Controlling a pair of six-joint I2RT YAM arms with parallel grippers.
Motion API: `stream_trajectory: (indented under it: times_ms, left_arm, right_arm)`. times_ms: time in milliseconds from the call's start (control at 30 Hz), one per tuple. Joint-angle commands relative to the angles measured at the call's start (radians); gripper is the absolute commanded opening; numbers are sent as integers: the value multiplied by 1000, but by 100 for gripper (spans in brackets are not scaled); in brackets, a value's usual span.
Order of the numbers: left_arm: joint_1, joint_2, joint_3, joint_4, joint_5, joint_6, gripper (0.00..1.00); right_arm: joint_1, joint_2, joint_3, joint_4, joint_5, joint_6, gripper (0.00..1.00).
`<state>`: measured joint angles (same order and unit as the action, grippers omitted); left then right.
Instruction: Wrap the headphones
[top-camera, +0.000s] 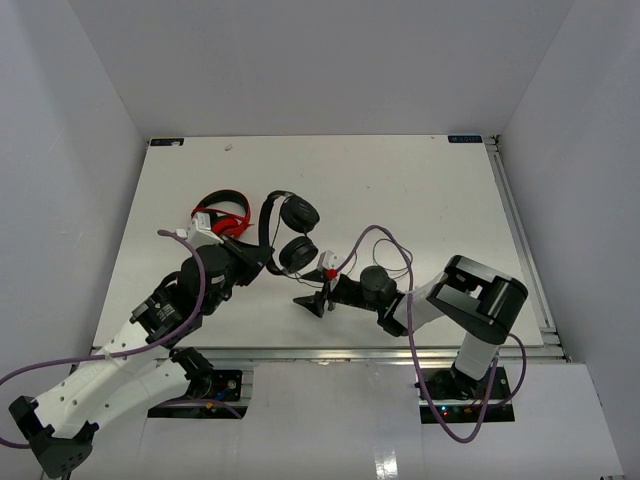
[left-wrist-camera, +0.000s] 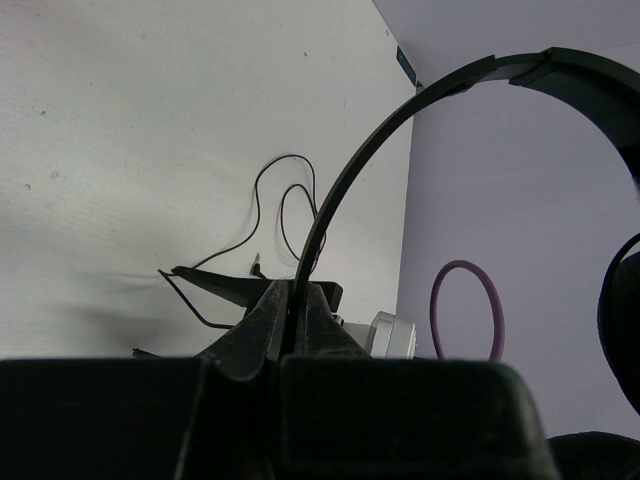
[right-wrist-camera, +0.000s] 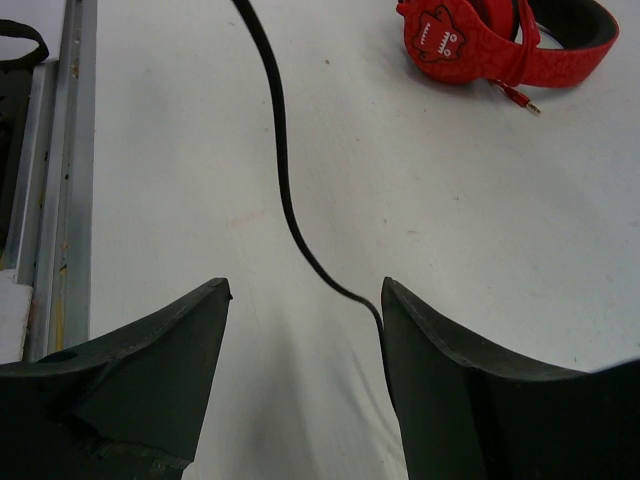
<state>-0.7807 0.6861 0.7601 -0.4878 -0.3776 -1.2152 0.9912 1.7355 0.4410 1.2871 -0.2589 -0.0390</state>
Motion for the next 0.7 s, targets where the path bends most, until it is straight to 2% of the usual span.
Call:
stream_trajectory:
  times_ms: [0,467,667]
  left_arm:
    - [3,-15,17,25,30,-24,0]
    - [3,-6,-1,48,57,-33,0]
    - [4,8,-8,64,72,-30,0]
  right_arm:
    - [-5,29,47,579,-35,-15,69]
    - [-8,42,96,533,-72,-78,65]
    - [-23,29,115,491,-64,-85,39]
